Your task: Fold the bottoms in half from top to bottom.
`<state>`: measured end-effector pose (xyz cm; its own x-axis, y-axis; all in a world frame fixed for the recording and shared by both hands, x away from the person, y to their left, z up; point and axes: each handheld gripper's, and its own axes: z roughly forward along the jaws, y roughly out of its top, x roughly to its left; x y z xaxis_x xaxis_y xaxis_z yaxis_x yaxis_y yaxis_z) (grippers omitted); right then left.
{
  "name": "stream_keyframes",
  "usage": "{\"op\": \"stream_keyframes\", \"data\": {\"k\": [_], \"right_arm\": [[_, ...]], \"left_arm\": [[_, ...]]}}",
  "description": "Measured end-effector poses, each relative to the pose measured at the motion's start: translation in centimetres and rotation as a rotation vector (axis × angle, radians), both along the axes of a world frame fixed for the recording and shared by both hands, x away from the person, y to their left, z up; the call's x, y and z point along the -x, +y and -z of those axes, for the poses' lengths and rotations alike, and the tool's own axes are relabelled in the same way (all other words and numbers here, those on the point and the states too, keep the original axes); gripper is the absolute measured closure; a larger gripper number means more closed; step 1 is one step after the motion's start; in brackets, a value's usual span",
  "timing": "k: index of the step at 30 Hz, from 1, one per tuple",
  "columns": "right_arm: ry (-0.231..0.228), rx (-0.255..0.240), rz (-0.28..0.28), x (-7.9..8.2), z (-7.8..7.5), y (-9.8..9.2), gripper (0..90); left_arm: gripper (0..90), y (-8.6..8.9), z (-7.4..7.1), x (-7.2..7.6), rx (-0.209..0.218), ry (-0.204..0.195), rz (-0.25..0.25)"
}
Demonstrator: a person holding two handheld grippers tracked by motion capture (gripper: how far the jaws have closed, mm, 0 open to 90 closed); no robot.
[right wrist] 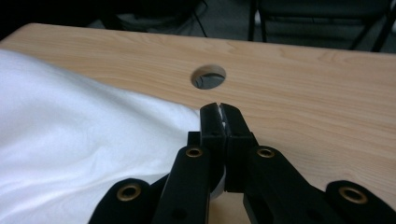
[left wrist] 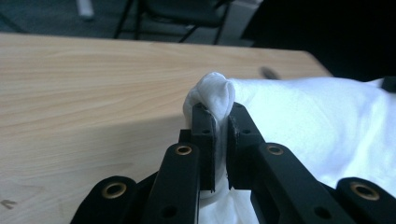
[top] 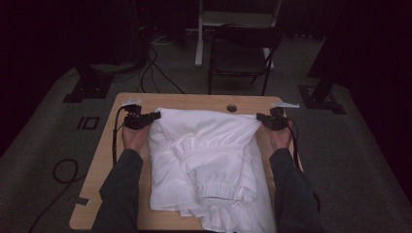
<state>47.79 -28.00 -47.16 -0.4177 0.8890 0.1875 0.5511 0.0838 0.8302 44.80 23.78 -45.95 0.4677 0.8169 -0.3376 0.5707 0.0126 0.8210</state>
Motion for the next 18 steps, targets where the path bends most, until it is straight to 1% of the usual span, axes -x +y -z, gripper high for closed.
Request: {"op": "stream_keyframes", "data": {"k": [3, 4, 6, 7, 9, 11, 12, 13, 14, 15, 16, 17, 18], "right_arm": [[-0.022, -0.021, -0.028, 2.0, -0.1, -0.5, 89.5], [-0.022, -0.014, -0.042, 2.7, 0.0, -0.6, 89.5], [-0.036, -0.001, -0.066, 4.2, 0.1, -0.7, 89.5], [-0.032, 0.003, -0.077, 5.0, 0.2, -0.8, 89.5], [-0.028, 0.002, -0.100, 6.5, 0.7, -1.0, 89.5], [-0.011, 0.021, -0.120, 7.9, 1.4, -1.2, 89.4], [0.005, 0.022, -0.130, 8.5, 1.9, -1.2, 89.4], [0.026, 0.026, -0.139, 9.1, 2.5, -1.2, 89.4], [0.040, 0.032, -0.144, 9.6, 3.0, -1.2, 89.4], [0.064, 0.036, -0.151, 10.1, 3.7, -1.1, 89.4], [0.091, 0.051, -0.163, 10.5, 4.4, -0.8, 89.4], [0.109, 0.072, -0.171, 10.9, 5.1, -0.5, 89.4], [0.128, 0.096, -0.182, 11.2, 5.8, -0.2, 89.4]], "left_arm": [[83.8, 0.2, -0.3, 2.1, -0.002, -0.021, 0.028], [83.8, 0.3, -0.3, 2.9, 0.005, -0.024, 0.039], [83.7, 0.6, -0.1, 4.8, 0.001, -0.036, 0.060], [83.7, 0.7, 0.2, 5.7, -0.002, -0.031, 0.072], [83.7, 0.8, 1.1, 7.4, -0.023, -0.009, 0.093], [83.6, 0.8, 2.4, 8.9, -0.064, 0.035, 0.116], [83.7, 0.8, 3.2, 9.5, -0.084, 0.059, 0.122], [83.7, 0.8, 4.0, 9.9, -0.112, 0.088, 0.137], [83.9, 0.8, 4.7, 10.3, -0.151, 0.111, 0.135], [84.3, 0.8, 5.5, 10.6, -0.174, 0.136, 0.136], [84.6, 0.8, 5.5, 10.6, -0.174, 0.136, 0.136], [84.7, 0.5, 6.9, 10.9, -0.233, 0.184, 0.151], [85.1, 0.3, 7.5, 11.0, -0.266, 0.203, 0.145]]}}
